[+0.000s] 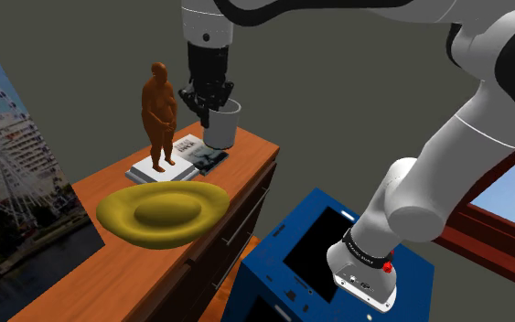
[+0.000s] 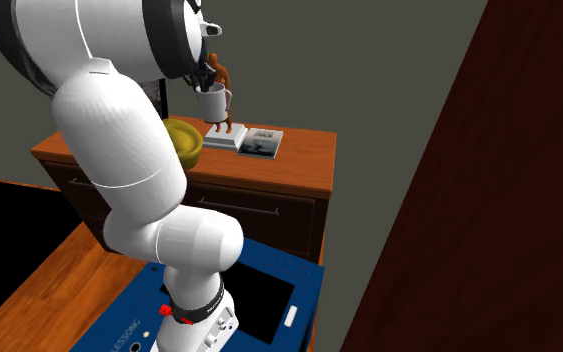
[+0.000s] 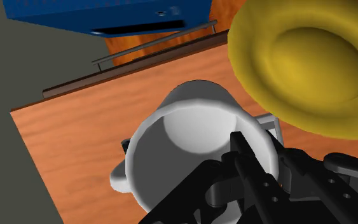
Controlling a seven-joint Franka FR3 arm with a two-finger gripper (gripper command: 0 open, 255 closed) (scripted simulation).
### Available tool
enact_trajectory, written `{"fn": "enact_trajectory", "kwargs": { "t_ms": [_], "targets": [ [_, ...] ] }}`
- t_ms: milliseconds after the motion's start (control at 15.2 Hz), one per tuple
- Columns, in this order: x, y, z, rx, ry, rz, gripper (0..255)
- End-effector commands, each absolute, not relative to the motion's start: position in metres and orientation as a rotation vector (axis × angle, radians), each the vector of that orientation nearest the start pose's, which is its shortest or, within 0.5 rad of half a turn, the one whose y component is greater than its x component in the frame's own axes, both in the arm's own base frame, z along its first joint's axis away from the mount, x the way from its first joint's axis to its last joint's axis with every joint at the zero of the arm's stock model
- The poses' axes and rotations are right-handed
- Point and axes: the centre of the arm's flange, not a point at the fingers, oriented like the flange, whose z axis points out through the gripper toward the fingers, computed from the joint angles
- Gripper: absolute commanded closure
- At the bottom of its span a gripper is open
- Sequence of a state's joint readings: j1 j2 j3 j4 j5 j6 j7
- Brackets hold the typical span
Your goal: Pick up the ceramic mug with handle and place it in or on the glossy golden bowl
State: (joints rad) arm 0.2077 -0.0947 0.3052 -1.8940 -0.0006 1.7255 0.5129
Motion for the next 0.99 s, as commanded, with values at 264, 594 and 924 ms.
{"fn": "enact_trajectory", "kwargs": {
  "t_ms": [264,594,924],
  "targets": [
    [0.438,0.341,0.541,-3.204,0.006,0.086,255],
    [0.423,0.405,0.545,-3.204,0.006,0.086,255],
    [0.421,0.415,0.524,-3.204,0.006,0.086,255]
  ]
}}
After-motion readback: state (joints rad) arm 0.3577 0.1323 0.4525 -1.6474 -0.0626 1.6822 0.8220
